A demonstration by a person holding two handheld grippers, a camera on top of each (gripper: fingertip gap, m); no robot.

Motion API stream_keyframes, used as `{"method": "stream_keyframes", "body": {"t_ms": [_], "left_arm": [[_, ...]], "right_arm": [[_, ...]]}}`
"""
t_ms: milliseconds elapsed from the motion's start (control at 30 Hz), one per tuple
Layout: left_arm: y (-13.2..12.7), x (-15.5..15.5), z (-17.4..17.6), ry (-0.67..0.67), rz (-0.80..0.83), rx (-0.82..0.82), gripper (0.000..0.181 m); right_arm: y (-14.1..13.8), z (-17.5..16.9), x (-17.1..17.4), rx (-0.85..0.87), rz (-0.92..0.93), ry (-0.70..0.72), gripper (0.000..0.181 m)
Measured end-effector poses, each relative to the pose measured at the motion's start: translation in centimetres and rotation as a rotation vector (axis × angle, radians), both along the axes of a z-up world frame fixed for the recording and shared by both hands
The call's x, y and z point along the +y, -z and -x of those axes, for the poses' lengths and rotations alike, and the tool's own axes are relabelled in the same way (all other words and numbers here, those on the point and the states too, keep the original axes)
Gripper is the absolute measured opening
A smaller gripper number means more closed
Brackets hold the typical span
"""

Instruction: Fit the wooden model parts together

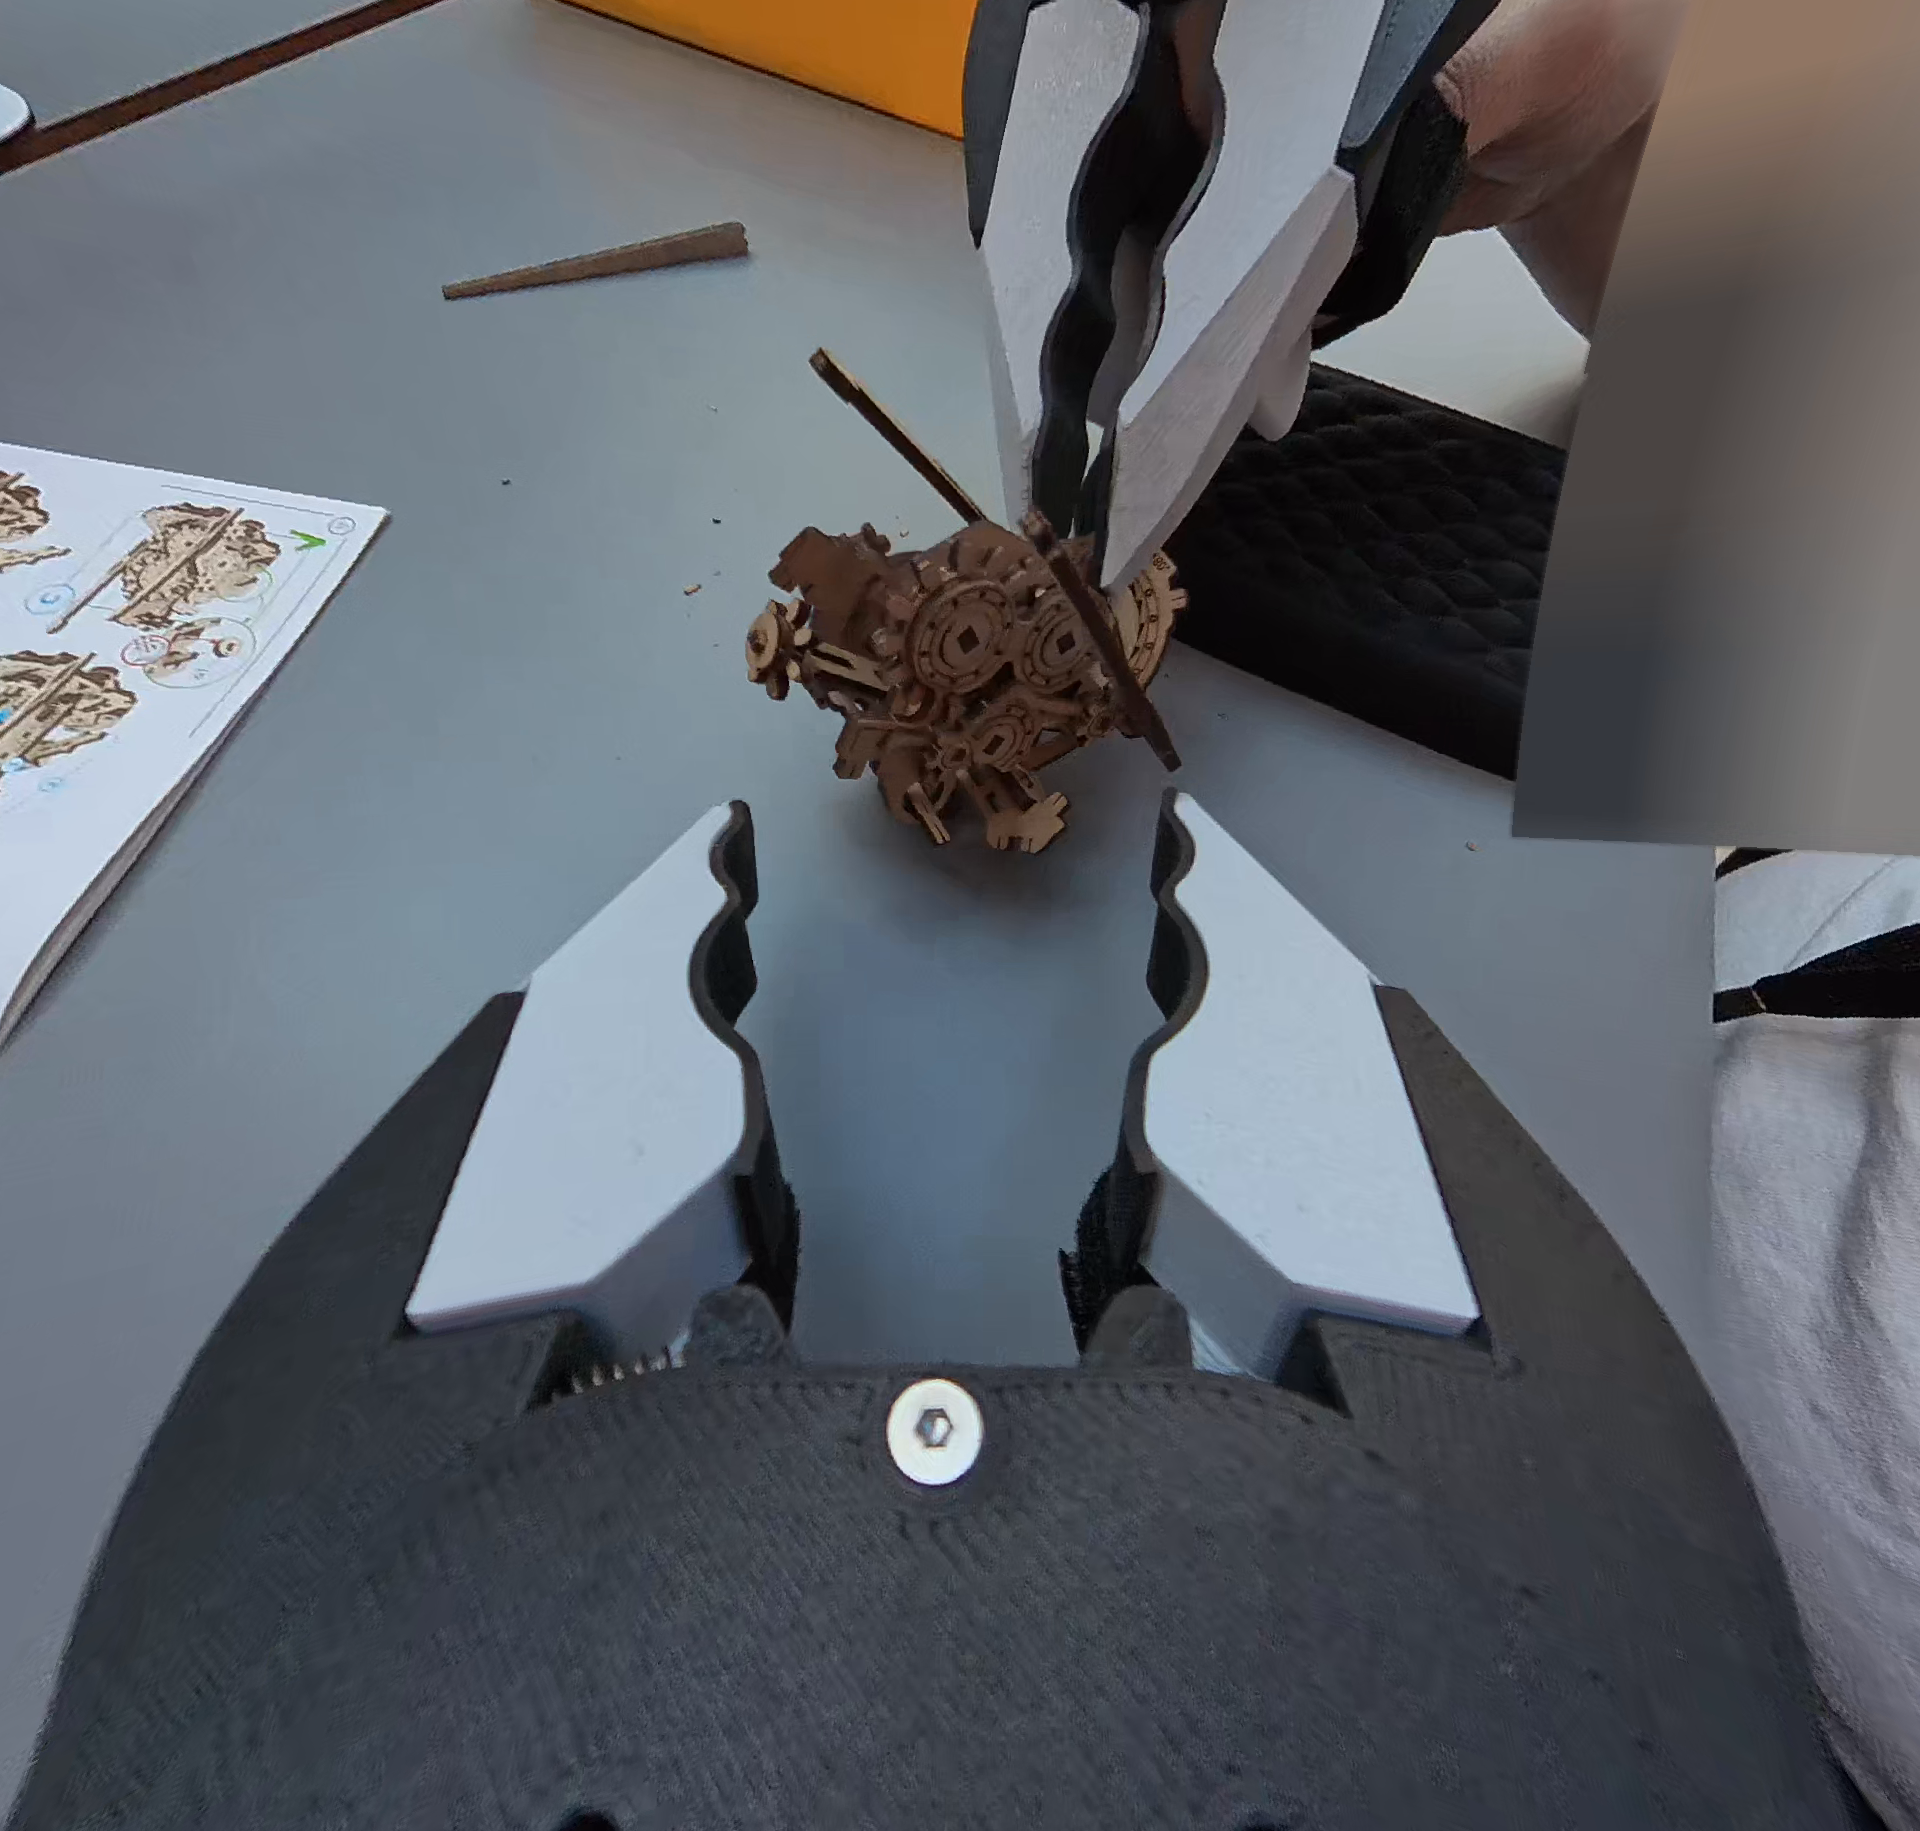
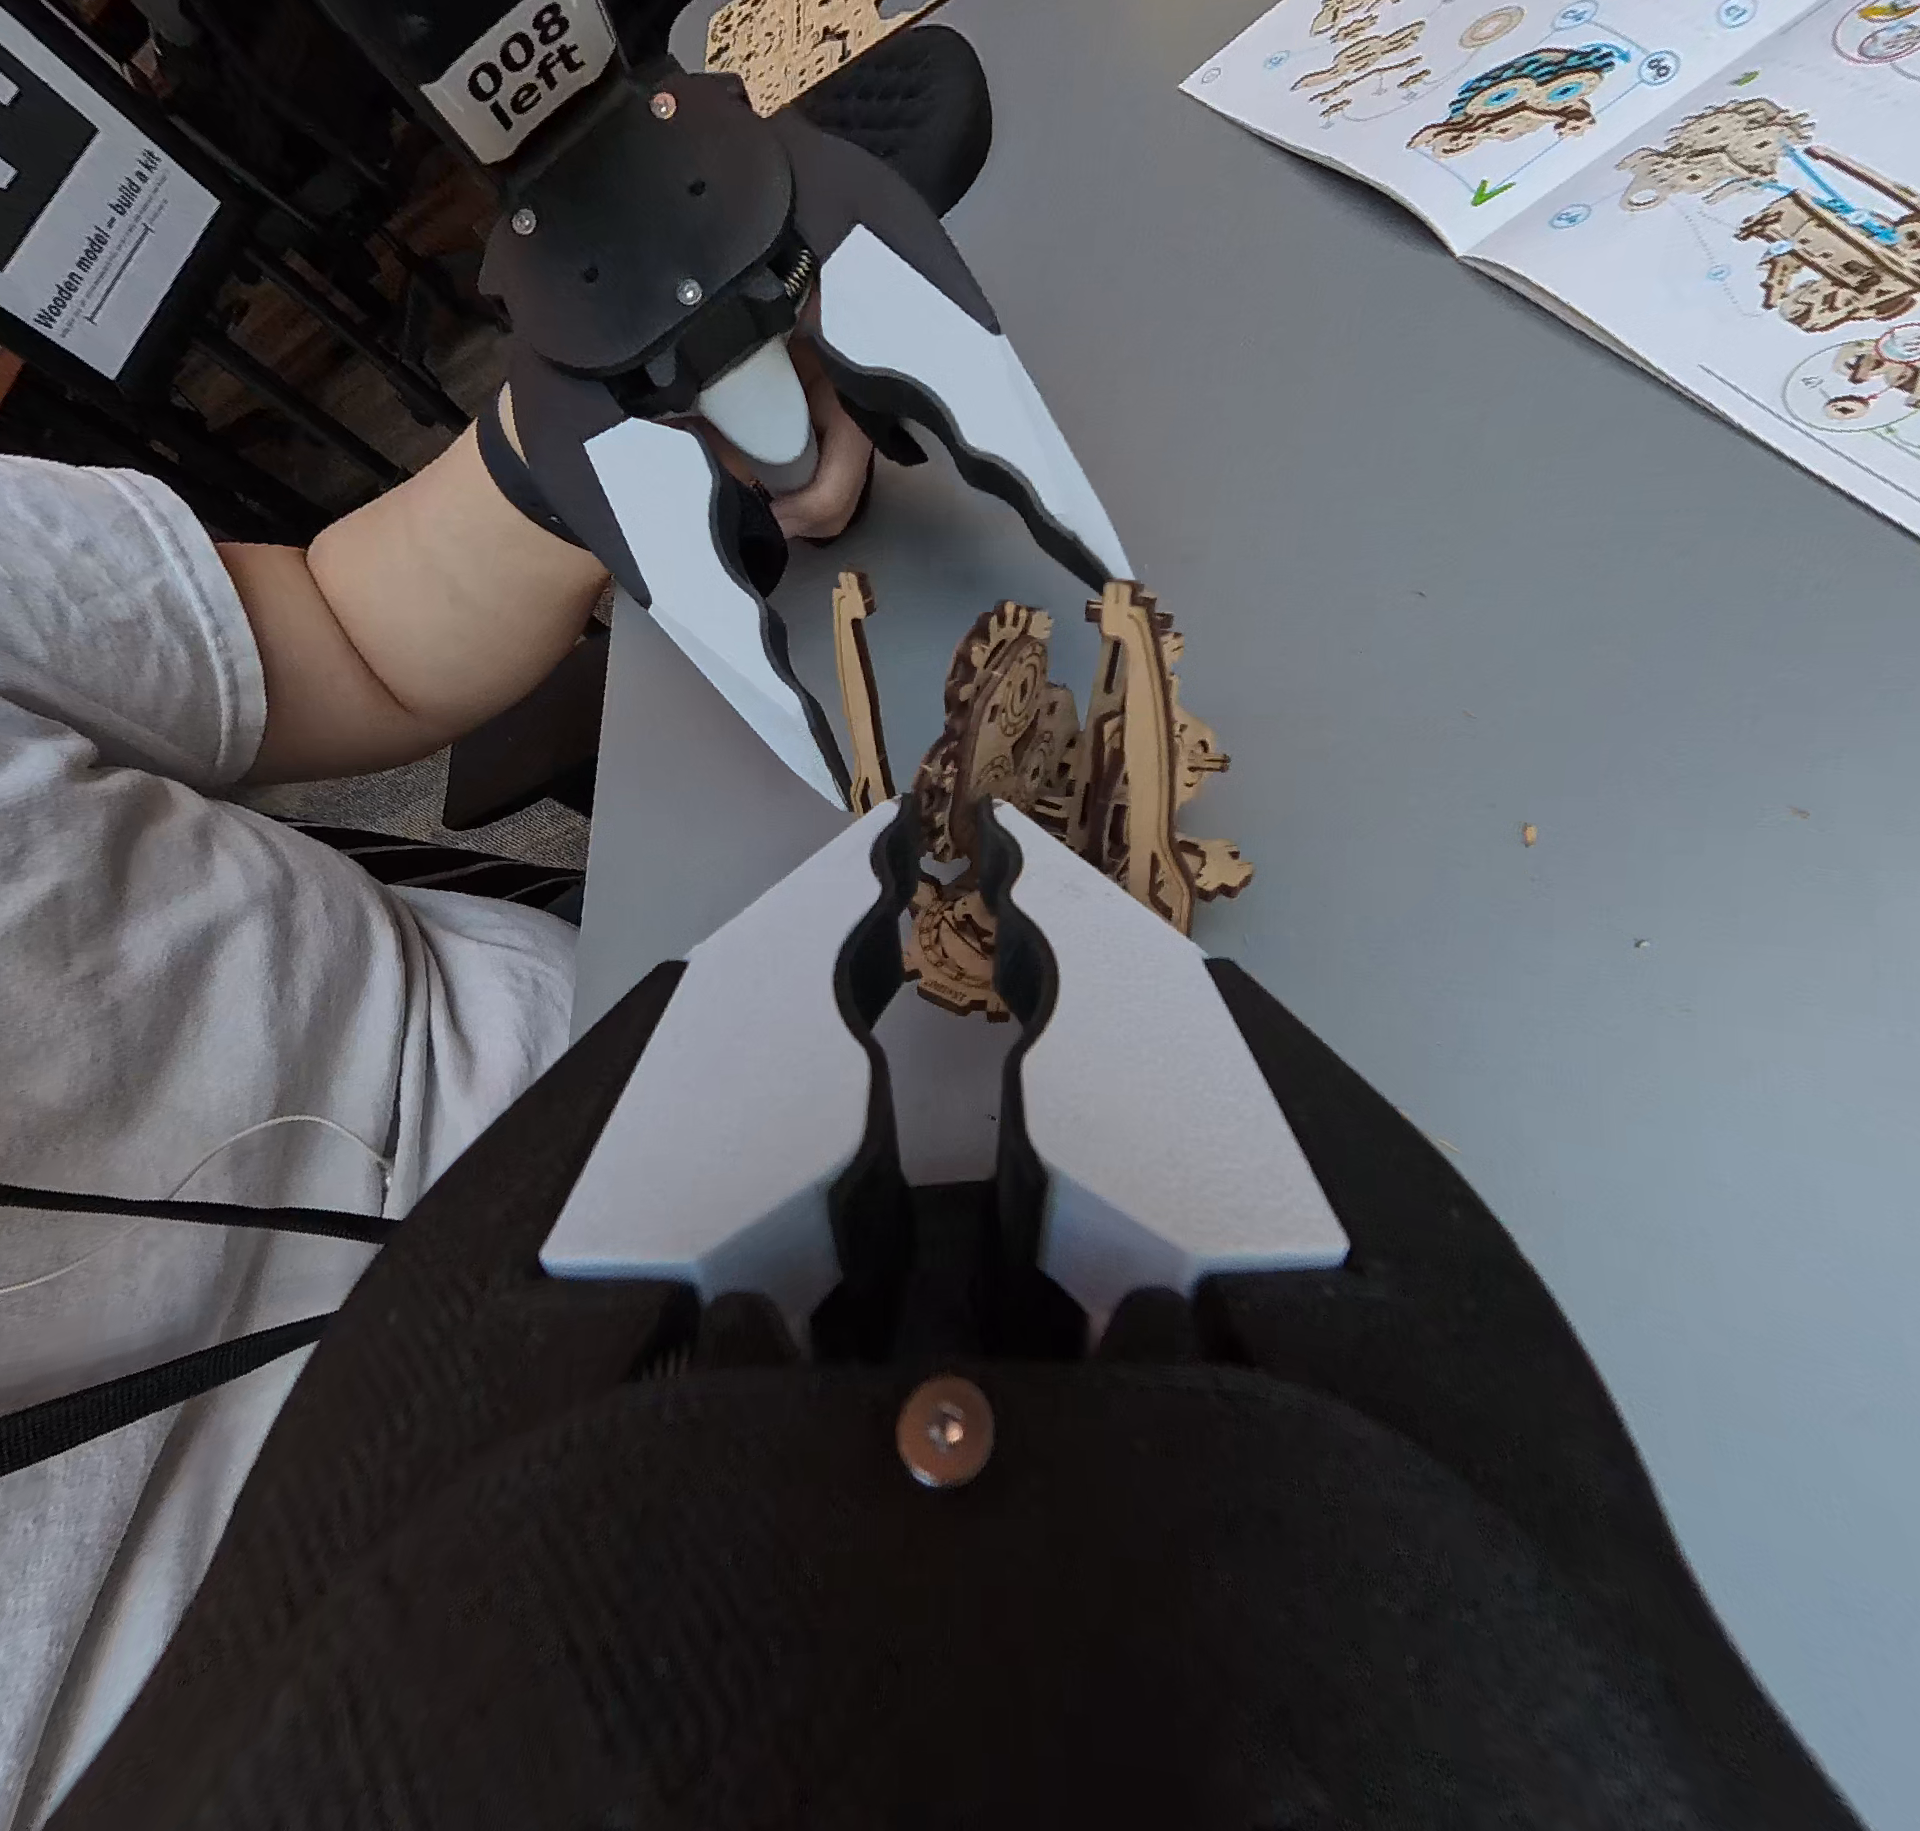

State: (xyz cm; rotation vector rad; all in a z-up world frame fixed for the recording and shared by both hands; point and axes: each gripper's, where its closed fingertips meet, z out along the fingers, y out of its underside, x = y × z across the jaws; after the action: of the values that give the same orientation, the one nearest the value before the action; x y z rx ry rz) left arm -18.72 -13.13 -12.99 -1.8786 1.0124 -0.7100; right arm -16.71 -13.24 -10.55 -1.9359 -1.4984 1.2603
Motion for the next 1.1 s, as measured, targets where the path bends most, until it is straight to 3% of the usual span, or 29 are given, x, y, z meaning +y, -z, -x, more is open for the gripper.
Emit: {"method": "stream_keyframes", "body": {"t_ms": [200, 367, 467, 633, 733, 1100], "left_arm": [[-0.2, 0.1, -0.5, -0.051, -0.109, 0.054, 0.074], [-1.0, -0.7, -0.6, -0.013, -0.217, 0.077, 0.06], [-1.7, -1.2, -0.5, 0.028, -0.279, 0.079, 0.041], [-1.7, -2.0, -0.9, 0.106, -0.337, 0.117, 0.043], [-1.8, -2.0, -0.8, 0.108, -0.417, 0.159, 0.032], [-1.3, -2.2, -0.8, 0.155, -0.501, 0.264, 0.03]], "right_arm": [[0.2, -0.1, -1.0, -0.006, -0.041, -0.033, 0.008], [0.4, -0.3, -1.6, -0.002, -0.077, -0.059, 0.008], [0.6, -0.4, -2.0, -0.001, -0.105, -0.08, 0.008], [1.0, -0.3, -2.3, -0.015, -0.167, -0.106, 0.008], [1.1, -0.4, -2.6, -0.011, -0.191, -0.129, 0.008], [1.4, -0.4, -3.3, 0.021, -0.276, -0.147, 0.009]]}}
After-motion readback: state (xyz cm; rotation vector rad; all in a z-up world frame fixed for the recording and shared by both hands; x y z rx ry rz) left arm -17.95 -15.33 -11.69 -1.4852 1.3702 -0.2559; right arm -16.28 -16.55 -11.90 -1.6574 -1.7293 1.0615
